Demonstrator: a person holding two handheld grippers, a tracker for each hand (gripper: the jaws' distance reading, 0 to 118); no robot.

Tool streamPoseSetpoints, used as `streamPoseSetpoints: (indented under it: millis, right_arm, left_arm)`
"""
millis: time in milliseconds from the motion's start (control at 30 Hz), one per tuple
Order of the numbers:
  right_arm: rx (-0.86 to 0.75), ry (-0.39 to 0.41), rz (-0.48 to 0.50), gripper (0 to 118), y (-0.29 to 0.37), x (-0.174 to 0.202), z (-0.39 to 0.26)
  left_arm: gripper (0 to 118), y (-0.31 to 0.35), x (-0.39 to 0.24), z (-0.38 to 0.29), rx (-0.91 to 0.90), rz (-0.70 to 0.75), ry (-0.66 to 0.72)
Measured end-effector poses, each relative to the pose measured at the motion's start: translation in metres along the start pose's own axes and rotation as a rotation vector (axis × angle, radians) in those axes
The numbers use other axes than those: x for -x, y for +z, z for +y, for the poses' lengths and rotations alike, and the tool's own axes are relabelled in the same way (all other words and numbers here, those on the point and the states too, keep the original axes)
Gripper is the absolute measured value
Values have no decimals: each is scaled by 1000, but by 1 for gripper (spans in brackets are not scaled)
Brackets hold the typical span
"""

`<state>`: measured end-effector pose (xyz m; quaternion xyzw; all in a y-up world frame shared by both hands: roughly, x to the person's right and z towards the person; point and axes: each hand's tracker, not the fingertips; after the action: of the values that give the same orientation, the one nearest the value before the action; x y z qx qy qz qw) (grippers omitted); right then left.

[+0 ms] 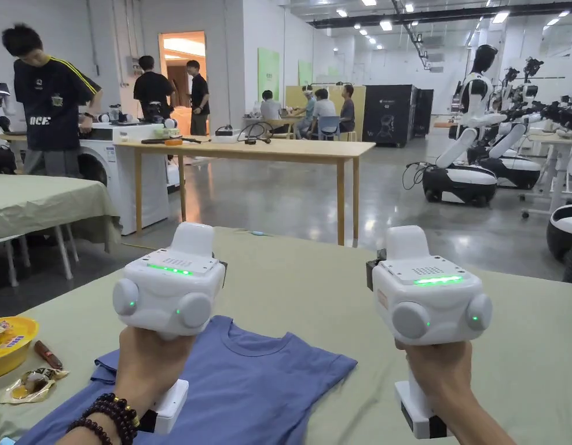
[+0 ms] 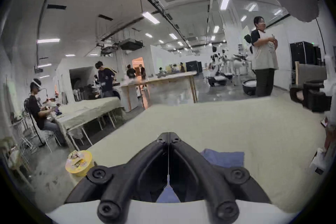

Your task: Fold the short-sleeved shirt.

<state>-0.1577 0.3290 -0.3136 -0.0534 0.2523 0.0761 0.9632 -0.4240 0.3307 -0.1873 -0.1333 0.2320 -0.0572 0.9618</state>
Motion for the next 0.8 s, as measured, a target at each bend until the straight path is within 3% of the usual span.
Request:
streamPoseSetpoints:
  millis: [200, 333, 367, 400, 433, 467, 500, 533, 633, 800]
  right_arm:
    - [14, 4, 2, 0, 12, -22, -17]
    - [67, -12, 48, 0, 6, -35, -35]
    - [71, -9, 50, 0, 5, -36, -39]
    - [78, -4, 52, 0, 3, -38, -44]
    - [86, 8, 54, 0, -2, -39, -49]
    - [92, 15, 56, 0, -5, -40, -52]
    - [107, 22, 61, 0, -9, -42, -56]
    - [118, 19, 64, 0, -13, -43, -60]
    - [138, 6, 61, 0, -25, -44, -72]
    - [162, 5, 67, 0, -35, -43, -87]
  left_arm:
    - [0, -84, -21, -30, 577, -248, -125]
    - [2, -129, -39, -72, 636, -260, -179]
    - [20, -138, -40, -81, 633, -266, -152]
    - [77, -147, -40, -88, 633, -291, -94]
    - [118, -157, -40, -95, 640, -317, -44]
    - [115, -167, -41, -101, 680, -342, -12]
    - [112, -175, -41, -99, 606, -427, -2]
    - [113, -181, -37, -106, 684, -365, 36]
    - [113, -203, -40, -120, 708, -314, -15]
    - [114, -214, -45, -146, 734, -348, -20]
